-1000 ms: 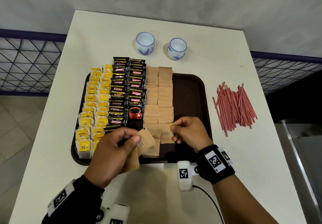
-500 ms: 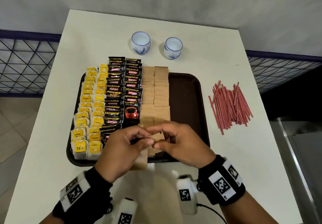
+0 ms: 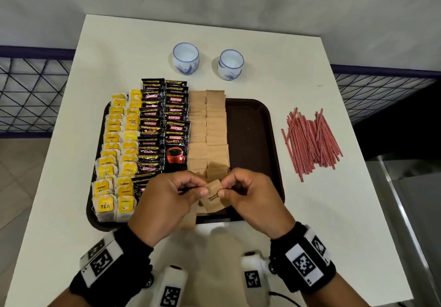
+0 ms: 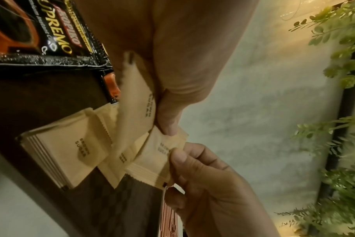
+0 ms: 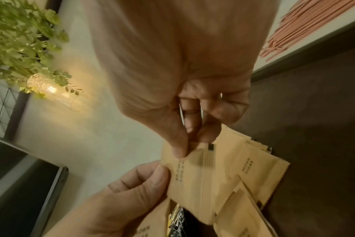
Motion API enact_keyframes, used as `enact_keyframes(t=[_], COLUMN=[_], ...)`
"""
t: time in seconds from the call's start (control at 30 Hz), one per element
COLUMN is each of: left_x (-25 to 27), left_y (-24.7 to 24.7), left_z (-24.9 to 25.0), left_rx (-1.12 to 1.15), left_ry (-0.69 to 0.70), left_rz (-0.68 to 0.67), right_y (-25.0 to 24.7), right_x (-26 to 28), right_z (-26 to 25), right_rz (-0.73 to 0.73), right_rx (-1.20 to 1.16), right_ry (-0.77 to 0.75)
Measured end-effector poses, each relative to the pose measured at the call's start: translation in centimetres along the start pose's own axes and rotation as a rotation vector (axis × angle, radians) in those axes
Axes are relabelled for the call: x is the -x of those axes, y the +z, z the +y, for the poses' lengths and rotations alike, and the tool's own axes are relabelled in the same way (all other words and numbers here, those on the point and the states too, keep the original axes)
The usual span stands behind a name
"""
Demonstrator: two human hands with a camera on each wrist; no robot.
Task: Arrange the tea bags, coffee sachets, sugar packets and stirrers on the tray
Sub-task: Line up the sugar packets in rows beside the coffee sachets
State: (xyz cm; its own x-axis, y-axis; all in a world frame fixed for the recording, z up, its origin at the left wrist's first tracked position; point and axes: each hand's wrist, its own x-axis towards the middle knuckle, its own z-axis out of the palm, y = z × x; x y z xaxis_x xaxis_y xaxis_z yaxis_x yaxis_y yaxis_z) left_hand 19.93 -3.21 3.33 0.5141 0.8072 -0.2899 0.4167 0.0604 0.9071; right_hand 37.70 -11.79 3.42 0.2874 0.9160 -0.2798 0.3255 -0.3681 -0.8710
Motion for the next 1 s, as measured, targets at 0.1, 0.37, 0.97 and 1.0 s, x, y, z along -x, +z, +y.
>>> enact_keyframes(t=[0.1,0.37,0.97,1.0], left_x=[0.2,2.1,0.3,0.0], left_y=[-0.3,-2.1,0.3,0.4], left_z=[-0.1,-1.9,-1.4,-1.2], left_rx=[0.072,0.080,0.094,0.095], left_ry=[-0.040,-0.091,-0.053,-0.034], left_rz=[0.023,0.034,0.084,0.083], right_y=[-1.0,-1.6,-0.6,-0.5], right_x=[-0.8,-2.8,-2.4,-1.9], right_z=[0.5,4.3,2.0,1.3], right_rz=[-0.001,0.005,0.005,-0.077], right_rx=[-0.048,-0.051,-0.001,-0.095], right_ry=[0.068,0.352,0.247,0.235])
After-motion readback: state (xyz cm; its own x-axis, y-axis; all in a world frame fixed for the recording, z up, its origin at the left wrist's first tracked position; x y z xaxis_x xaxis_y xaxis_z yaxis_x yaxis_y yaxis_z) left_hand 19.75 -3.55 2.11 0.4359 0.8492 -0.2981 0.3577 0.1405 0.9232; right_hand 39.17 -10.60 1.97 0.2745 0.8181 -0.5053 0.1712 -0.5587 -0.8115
